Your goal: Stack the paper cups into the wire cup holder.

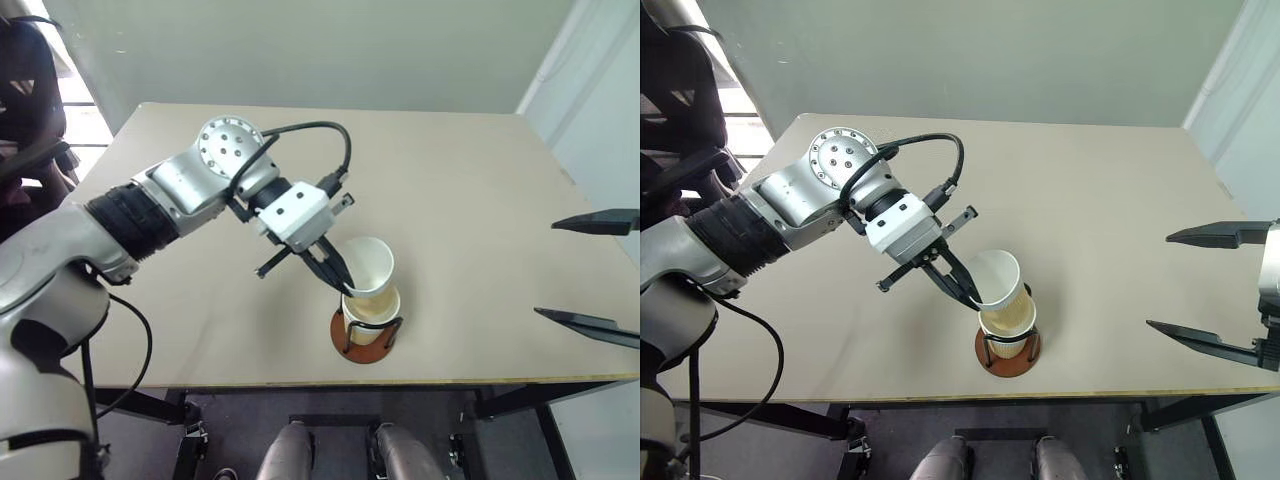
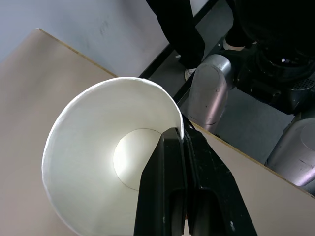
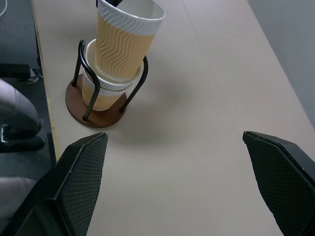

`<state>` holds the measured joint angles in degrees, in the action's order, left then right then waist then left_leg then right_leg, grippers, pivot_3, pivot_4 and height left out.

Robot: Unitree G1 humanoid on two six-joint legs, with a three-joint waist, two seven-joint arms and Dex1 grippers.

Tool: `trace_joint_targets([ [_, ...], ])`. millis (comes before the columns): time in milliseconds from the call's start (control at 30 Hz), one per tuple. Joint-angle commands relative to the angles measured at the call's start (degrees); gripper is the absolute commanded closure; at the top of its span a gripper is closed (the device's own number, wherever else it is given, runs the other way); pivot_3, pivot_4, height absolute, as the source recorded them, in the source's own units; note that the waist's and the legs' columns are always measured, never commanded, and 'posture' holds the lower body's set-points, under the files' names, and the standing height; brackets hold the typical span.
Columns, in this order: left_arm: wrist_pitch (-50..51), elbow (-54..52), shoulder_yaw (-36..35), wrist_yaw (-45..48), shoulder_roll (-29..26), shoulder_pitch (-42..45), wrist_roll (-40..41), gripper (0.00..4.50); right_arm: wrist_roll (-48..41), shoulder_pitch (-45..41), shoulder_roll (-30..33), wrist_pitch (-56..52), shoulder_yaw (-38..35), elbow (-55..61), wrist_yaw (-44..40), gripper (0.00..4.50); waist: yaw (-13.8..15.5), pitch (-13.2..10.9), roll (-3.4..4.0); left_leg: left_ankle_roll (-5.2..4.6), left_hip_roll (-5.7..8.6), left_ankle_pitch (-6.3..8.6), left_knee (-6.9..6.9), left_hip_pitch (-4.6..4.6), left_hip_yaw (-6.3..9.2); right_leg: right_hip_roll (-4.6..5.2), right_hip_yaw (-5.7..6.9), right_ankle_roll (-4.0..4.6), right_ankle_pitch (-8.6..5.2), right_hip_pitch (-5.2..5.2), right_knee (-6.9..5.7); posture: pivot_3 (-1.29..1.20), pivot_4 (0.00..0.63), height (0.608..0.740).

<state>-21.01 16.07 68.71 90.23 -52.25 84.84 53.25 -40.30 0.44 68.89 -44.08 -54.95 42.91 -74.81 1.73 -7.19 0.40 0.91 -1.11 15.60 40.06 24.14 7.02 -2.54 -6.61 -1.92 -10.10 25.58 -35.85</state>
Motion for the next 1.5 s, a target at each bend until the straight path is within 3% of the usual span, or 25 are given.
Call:
trace_joint_targets([
  [33,0.43,-0.31,-1.63,2.27,0.01,0.98,0.7,4.09,-0.56,-0.02,0.8,0.13,-2.85,0.01,-0.45,0.0,0.0,0.0,0.0,0.0,0.0,0.0,0.0,0.0,0.01,0.0,0.0,0.0,0.0,0.0,0.0,0.0,0.15,0.74],
  [133,0.62,-0.45,-1.67,2.27,-0.07,0.98,0.85,3.19,-1.36,-0.16,0.92,-0.16,-3.11,0.06,-0.94,0.0,0.0,0.0,0.0,0.0,0.01,0.0,0.0,0.0,0.0,0.0,0.0,0.0,0.0,0.0,0.0,0.0,0.15,0.74],
  [400,0.79,-0.88,-2.07,2.27,-0.14,0.63,0.61,0.18,-2.48,-0.96,1.63,-0.11,-2.87,-0.69,-0.5,0.0,0.0,0.0,0.0,0.0,0.03,0.0,0.01,0.0,0.0,0.0,0.0,-0.01,-0.01,-0.01,0.0,0.0,0.15,0.74],
  [433,0.8,-0.89,-2.24,2.27,-0.1,0.55,0.58,0.03,-2.54,-1.04,1.77,-0.02,-2.69,-0.83,-0.42,0.0,0.0,0.0,0.0,0.0,0.03,0.0,0.01,0.0,0.01,0.0,0.0,-0.01,-0.01,-0.01,0.0,0.0,0.15,0.74],
  [633,0.56,2.68,-6.6,2.27,1.69,-0.7,-1.57,0.03,-2.87,-2.04,2.15,1.14,-0.42,-2.04,0.09,0.0,0.02,0.0,0.0,0.0,0.06,0.0,0.01,0.0,0.02,0.02,0.0,-0.02,-0.02,-0.02,0.0,0.0,0.15,0.74],
  [733,2.06,5.7,-11.91,2.27,1.91,-2.37,-3.05,0.03,-0.79,-1.19,1.86,2.99,1.83,-3.91,-0.35,0.0,-0.03,0.0,0.0,0.0,0.06,0.0,0.05,-0.01,0.03,0.03,0.0,-0.04,-0.01,-0.05,-0.01,0.0,0.15,0.74],
  [1033,14.08,8.56,-32.8,2.06,-4.29,-14.2,-8.63,0.03,12.03,5.1,1.59,13.69,5.88,-15.81,-3.46,0.0,-0.22,0.03,0.09,-0.03,-0.02,0.0,0.03,-0.09,0.02,0.02,0.03,-0.06,0.0,-0.04,-0.01,0.0,0.15,0.74],
  [1333,27.99,-2.33,-56.37,-9.74,-14.28,-39.49,-12.26,0.03,12.85,0.77,-0.58,17.71,10.91,-24.82,0.2,0.0,-0.68,0.04,0.12,-0.03,-0.15,-0.01,0.02,-0.16,-0.02,-0.07,0.03,-0.01,0.03,0.0,-0.08,0.0,0.15,0.74],
  [1500,33.47,-10.05,-69.0,-14.38,-17.65,-53.46,-11.85,0.03,12.62,-5.58,-0.18,19.95,19.04,-29.21,1.31,0.0,-0.9,0.04,0.12,0.0,-0.18,-0.03,0.01,-0.23,-0.02,-0.11,0.02,0.18,0.01,-0.04,-0.12,0.0,0.15,0.74],
])
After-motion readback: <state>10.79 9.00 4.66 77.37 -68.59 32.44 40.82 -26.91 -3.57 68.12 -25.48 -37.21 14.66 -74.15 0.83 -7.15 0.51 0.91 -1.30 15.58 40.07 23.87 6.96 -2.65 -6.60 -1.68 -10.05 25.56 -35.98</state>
